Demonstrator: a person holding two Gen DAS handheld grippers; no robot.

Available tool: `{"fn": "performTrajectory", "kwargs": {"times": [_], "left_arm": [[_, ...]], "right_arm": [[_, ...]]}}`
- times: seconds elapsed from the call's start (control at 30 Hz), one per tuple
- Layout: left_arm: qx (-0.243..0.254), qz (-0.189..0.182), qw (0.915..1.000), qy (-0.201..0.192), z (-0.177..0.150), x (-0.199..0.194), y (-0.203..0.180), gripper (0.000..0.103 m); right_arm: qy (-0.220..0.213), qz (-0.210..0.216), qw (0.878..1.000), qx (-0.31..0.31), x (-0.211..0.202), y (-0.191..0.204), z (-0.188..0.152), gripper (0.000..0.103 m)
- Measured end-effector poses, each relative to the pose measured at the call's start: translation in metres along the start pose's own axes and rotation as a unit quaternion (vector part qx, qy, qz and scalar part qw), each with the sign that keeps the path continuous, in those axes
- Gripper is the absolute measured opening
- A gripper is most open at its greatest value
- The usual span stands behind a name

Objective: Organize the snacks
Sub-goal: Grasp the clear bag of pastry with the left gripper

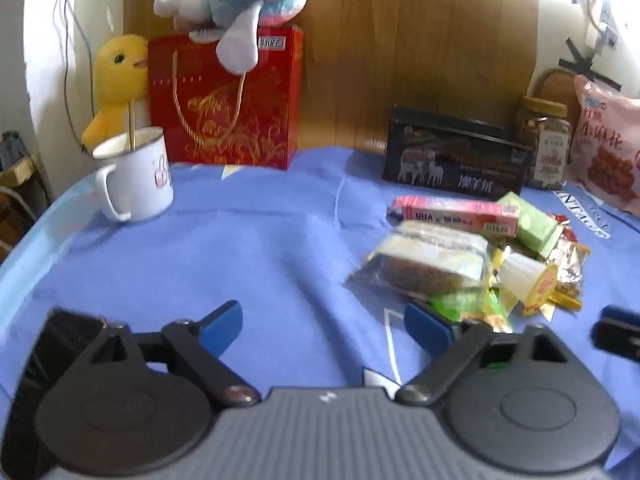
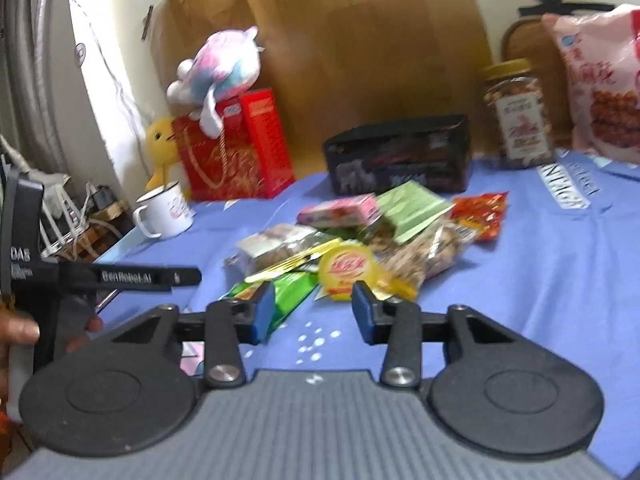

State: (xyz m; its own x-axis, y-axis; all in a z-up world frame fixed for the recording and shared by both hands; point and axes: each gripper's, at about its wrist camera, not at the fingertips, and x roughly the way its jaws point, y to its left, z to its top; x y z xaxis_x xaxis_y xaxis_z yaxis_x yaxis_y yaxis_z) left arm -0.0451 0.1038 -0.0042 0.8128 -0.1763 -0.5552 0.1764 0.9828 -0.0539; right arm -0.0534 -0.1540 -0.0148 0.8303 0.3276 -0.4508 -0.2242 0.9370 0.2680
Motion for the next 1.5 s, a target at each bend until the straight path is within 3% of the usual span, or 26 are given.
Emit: {"fn": "performTrajectory", "kwargs": {"times": [0.13, 0.23, 0.33, 0.43, 0.47, 0.5, 0.57, 0.63, 0.7, 0.83, 0.93, 1.07, 1.23, 1.33, 1.5], "left_arm": [[0.002, -0.027, 0.9996, -0.008, 0.023, -0.013, 0.012, 0.087], [0.016, -0.044, 0.9988, 0.011, 0.053, -0.003, -0.016, 0.087], [0.020, -0.073, 0.9967, 0.029, 0.071, 0.039, -0.030, 0.089], [0.002, -0.116, 0.9899, 0.082, 0.083, 0.100, -0.025, 0.089], [-0.011, -0.120, 0.9879, 0.098, 0.084, 0.115, -0.028, 0.088], [-0.020, -0.132, 0.9849, 0.110, 0.079, 0.123, -0.029, 0.086], [-0.038, -0.155, 0.9782, 0.133, 0.067, 0.128, -0.036, 0.067], [-0.072, -0.191, 0.9703, 0.131, 0.055, 0.120, -0.038, 0.058], [-0.090, -0.196, 0.9675, 0.132, 0.050, 0.110, -0.037, 0.052], [-0.113, -0.190, 0.9682, 0.116, 0.040, 0.075, -0.043, 0.049], [-0.109, -0.190, 0.9700, 0.106, 0.058, 0.052, -0.052, 0.049], [-0.081, -0.215, 0.9695, 0.085, 0.088, 0.025, -0.077, 0.049], [-0.036, -0.252, 0.9634, 0.084, 0.081, 0.020, -0.123, 0.049], [-0.013, -0.272, 0.9567, 0.102, 0.068, 0.028, -0.167, 0.047], [0.009, -0.302, 0.9441, 0.131, 0.044, 0.048, -0.187, 0.047]], "right_arm": [[0.027, 0.033, 0.999, 0.010, 0.015, -0.003, 0.013, 0.034], [0.071, 0.078, 0.993, 0.051, 0.039, -0.013, 0.021, 0.035], [0.098, 0.077, 0.990, 0.064, 0.064, -0.010, 0.023, 0.038], [0.092, 0.048, 0.994, 0.040, 0.075, -0.003, 0.025, 0.056], [0.096, 0.042, 0.994, 0.038, 0.081, -0.003, 0.027, 0.057], [0.102, 0.040, 0.993, 0.037, 0.088, -0.003, 0.028, 0.057], [0.100, 0.036, 0.994, 0.028, 0.097, -0.005, 0.030, 0.057], [0.092, 0.036, 0.995, 0.009, 0.101, -0.005, 0.029, 0.057], [0.084, 0.040, 0.996, 0.006, 0.099, -0.008, 0.027, 0.052], [0.064, 0.057, 0.996, 0.007, 0.084, -0.009, 0.028, 0.042], [0.041, 0.063, 0.997, 0.000, 0.061, -0.005, 0.029, 0.042], [-0.006, 0.053, 0.999, -0.014, 0.017, -0.009, 0.029, 0.042], [-0.029, 0.019, 0.999, 0.006, -0.035, -0.045, 0.019, 0.042], [-0.018, -0.004, 1.000, 0.013, -0.054, -0.067, 0.009, 0.042], [0.005, -0.028, 0.999, 0.037, -0.073, -0.099, -0.008, 0.042]]}}
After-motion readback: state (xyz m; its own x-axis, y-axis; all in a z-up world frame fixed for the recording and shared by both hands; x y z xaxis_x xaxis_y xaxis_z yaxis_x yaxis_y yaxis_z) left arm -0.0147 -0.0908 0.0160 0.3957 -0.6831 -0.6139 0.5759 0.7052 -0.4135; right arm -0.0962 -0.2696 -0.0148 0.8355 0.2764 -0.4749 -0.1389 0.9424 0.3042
